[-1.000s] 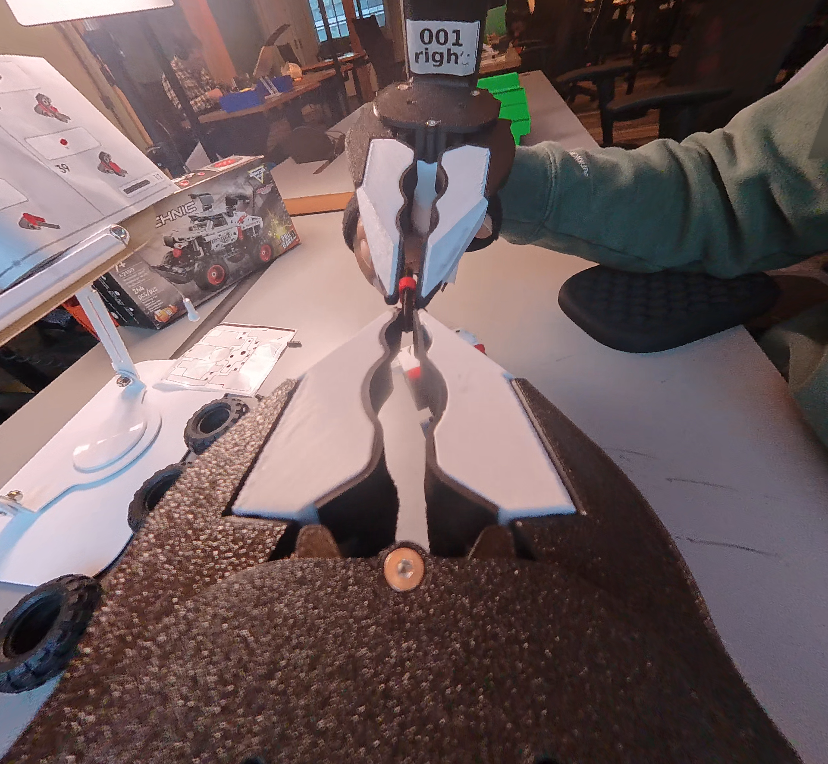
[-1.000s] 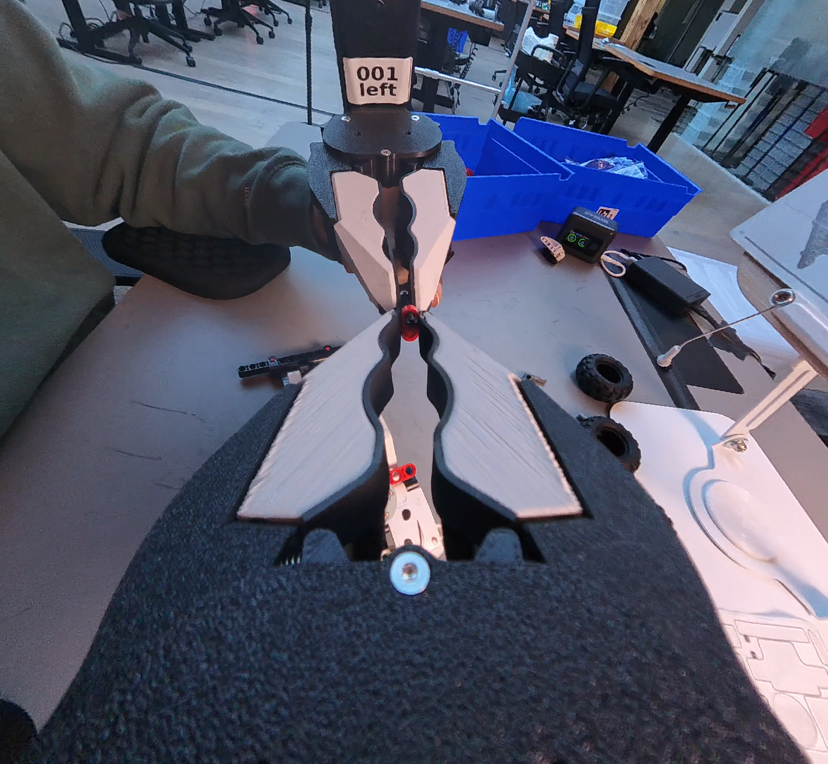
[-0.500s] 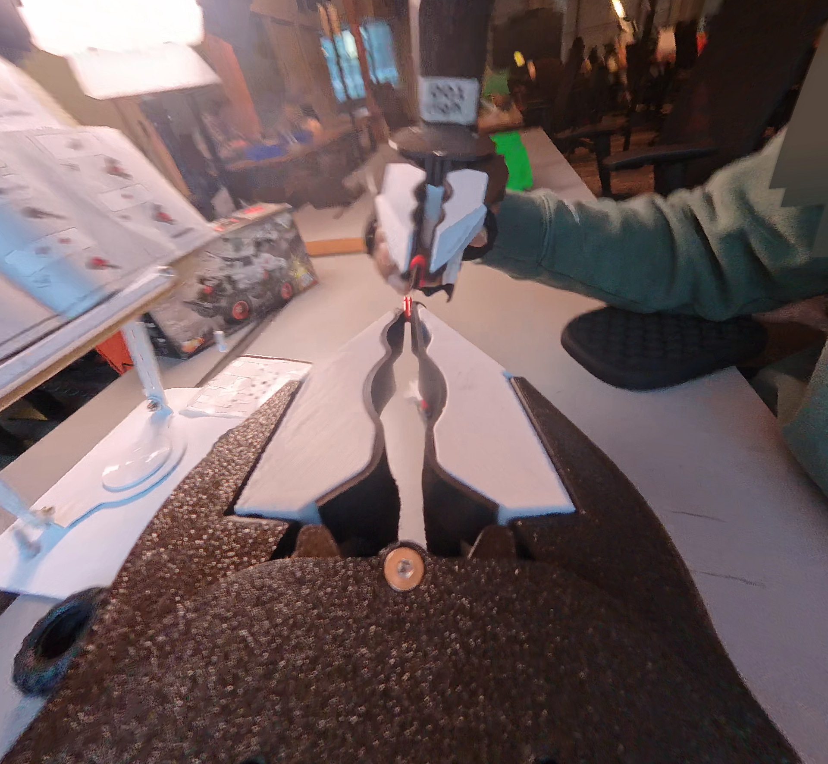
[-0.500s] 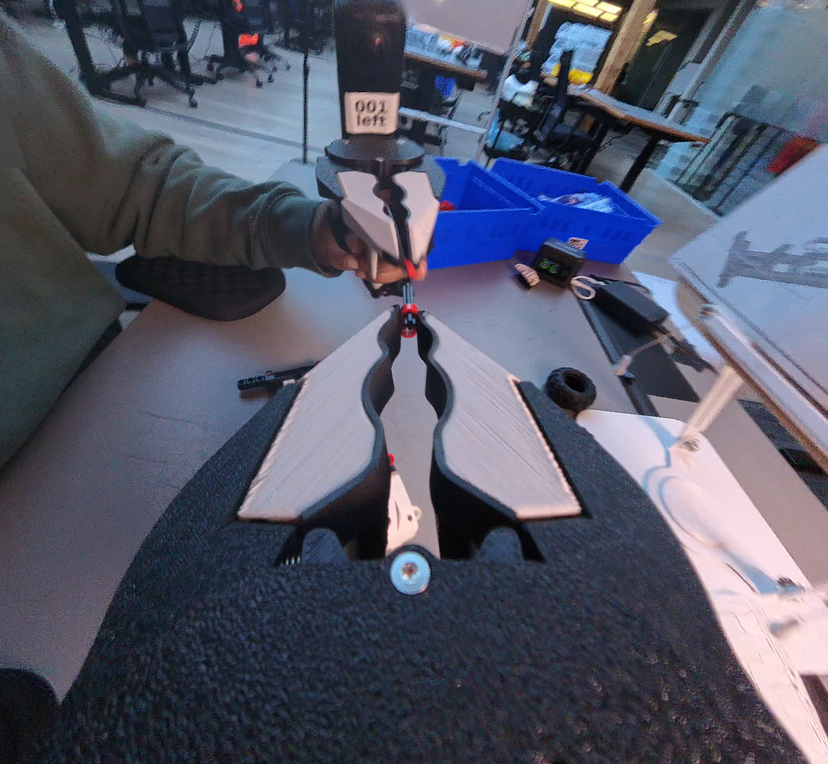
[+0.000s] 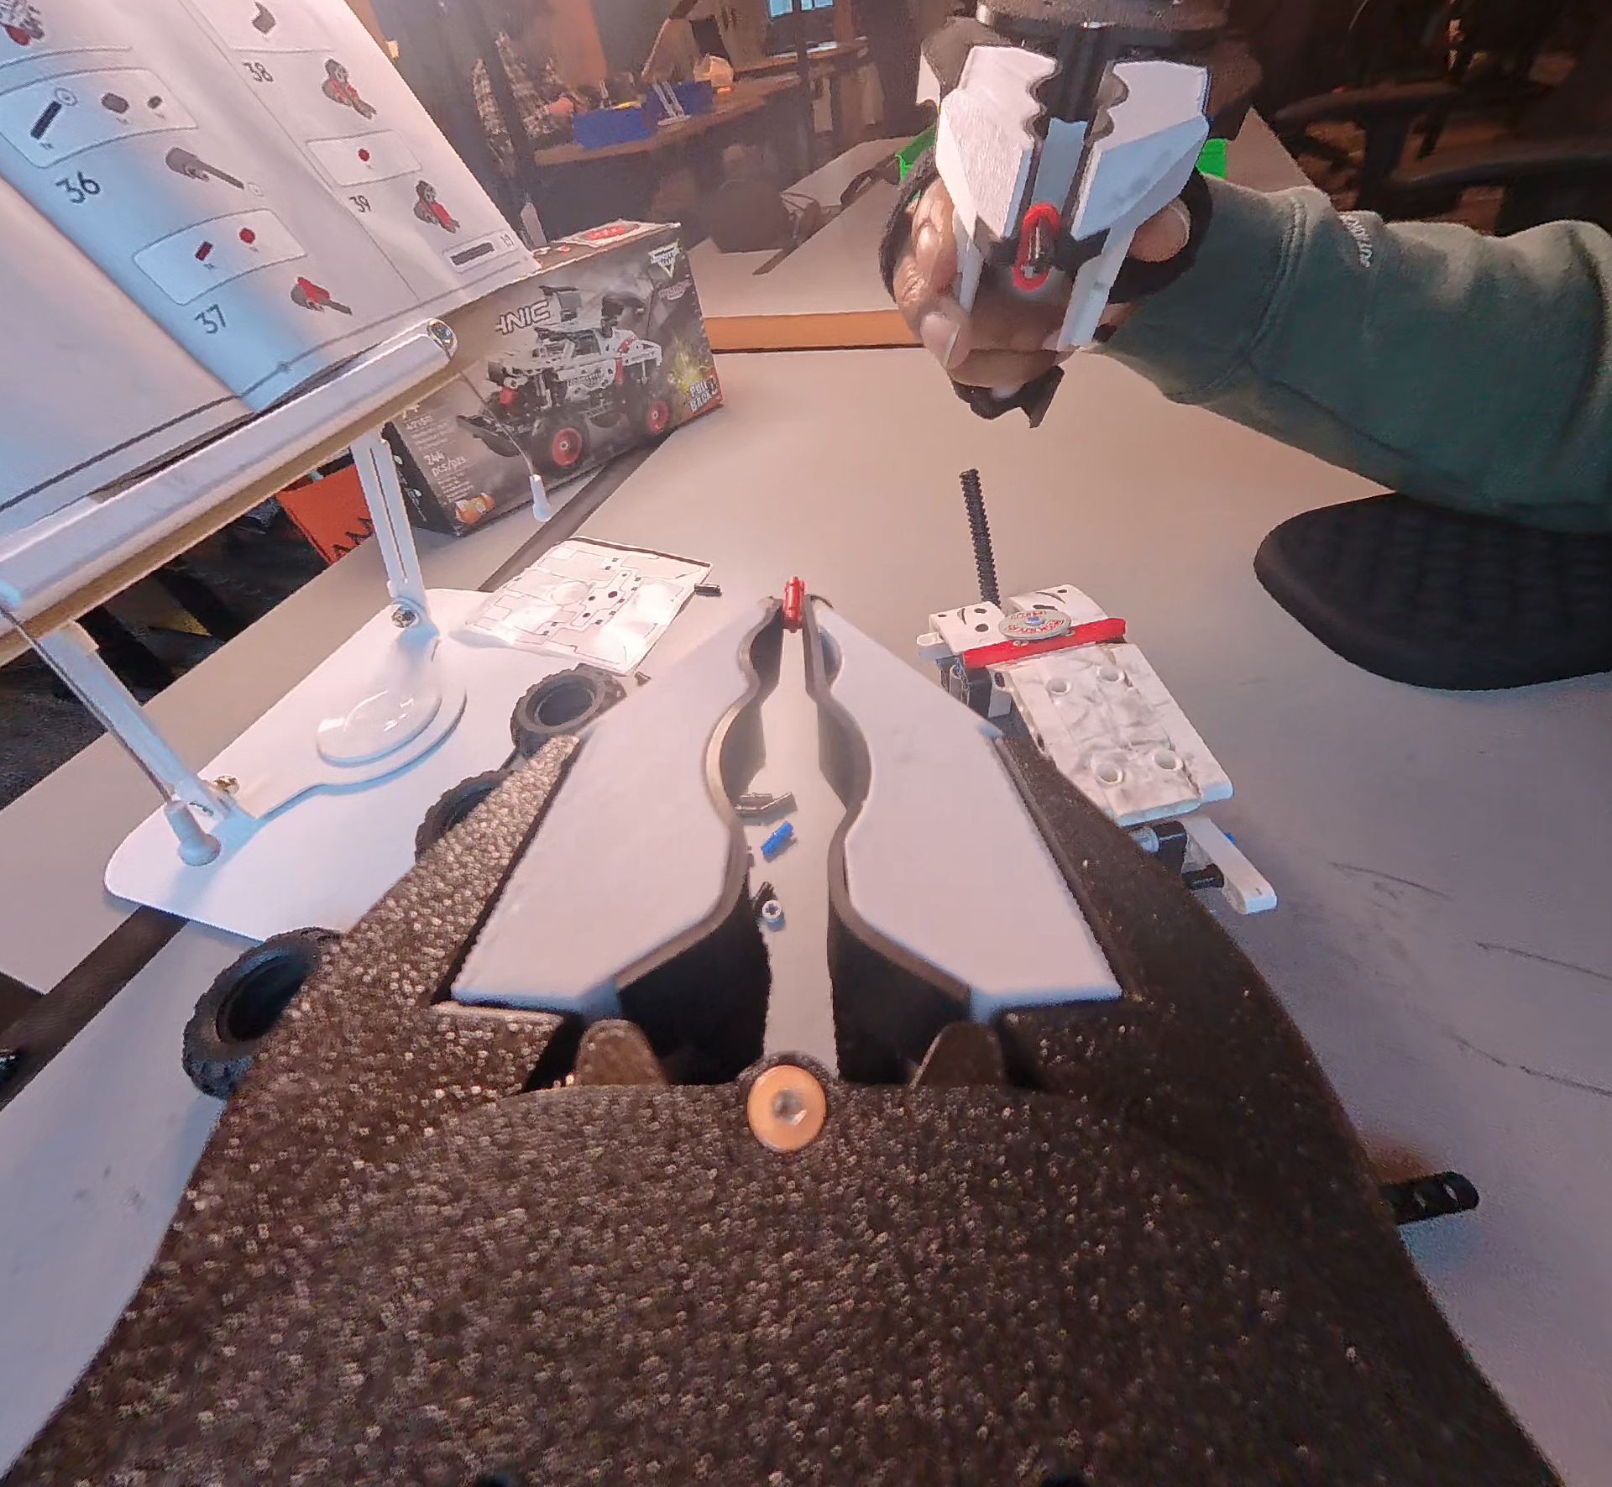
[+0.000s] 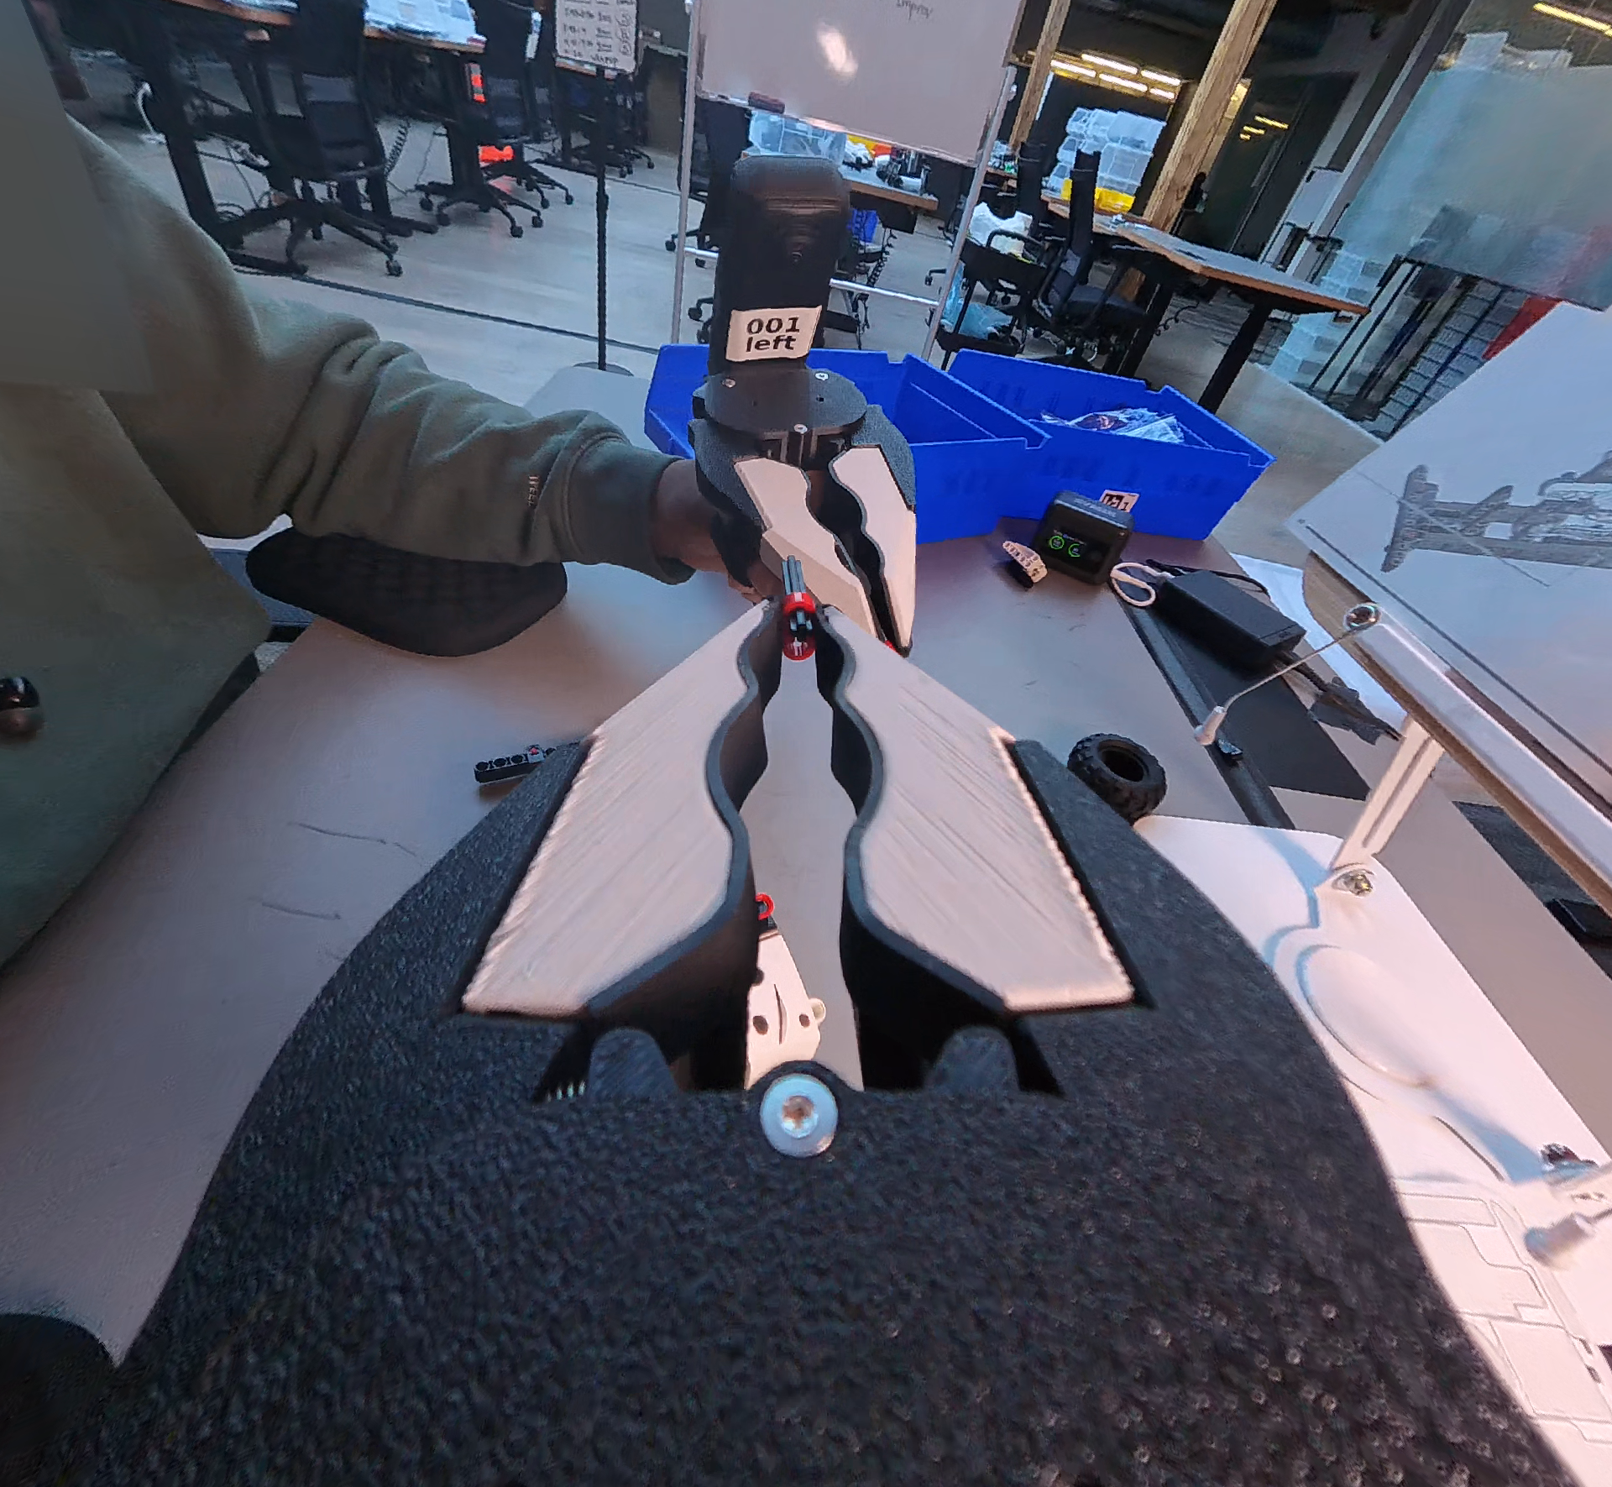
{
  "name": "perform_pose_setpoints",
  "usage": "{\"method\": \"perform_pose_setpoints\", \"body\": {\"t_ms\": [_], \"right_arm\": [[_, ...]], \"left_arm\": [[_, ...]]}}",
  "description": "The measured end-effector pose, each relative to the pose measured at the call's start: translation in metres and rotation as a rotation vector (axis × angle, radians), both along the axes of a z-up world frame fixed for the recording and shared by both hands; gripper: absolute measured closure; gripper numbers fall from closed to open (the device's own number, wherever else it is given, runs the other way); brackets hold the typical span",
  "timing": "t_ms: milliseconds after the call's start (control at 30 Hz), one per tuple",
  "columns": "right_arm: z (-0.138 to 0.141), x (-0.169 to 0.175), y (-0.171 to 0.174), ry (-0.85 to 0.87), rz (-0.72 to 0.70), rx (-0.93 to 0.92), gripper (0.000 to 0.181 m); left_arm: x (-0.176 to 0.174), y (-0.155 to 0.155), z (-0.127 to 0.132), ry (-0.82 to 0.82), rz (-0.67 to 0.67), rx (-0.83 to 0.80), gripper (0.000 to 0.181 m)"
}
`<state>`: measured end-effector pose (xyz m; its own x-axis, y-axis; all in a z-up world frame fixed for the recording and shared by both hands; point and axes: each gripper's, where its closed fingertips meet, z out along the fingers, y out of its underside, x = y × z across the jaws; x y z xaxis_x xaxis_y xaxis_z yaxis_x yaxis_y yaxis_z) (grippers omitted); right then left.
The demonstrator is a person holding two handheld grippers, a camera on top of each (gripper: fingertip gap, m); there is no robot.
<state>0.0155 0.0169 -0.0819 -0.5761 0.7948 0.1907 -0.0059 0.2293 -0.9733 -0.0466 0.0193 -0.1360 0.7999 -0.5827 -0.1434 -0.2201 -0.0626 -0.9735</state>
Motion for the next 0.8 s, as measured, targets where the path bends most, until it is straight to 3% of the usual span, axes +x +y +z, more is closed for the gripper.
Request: {"method": "perform_pose_setpoints", "body": {"t_ms": [267,467,667,800], "right_arm": [[-0.010,-0.005,0.004,-0.020,-0.036,0.007,0.175],[-0.019,-0.012,0.009,-0.039,-0.069,0.018,0.175],[-0.024,-0.016,0.015,-0.046,-0.099,0.018,0.175],[-0.026,-0.017,0.018,-0.050,-0.110,0.015,0.175]], "left_arm": [[-0.010,0.006,-0.013,0.052,0.048,-0.009,0.177],[-0.024,0.023,-0.051,0.292,0.141,-0.031,0.178],[-0.038,0.039,-0.093,0.711,0.223,0.004,0.178],[-0.039,0.042,-0.096,0.752,0.227,0.014,0.178]]}}
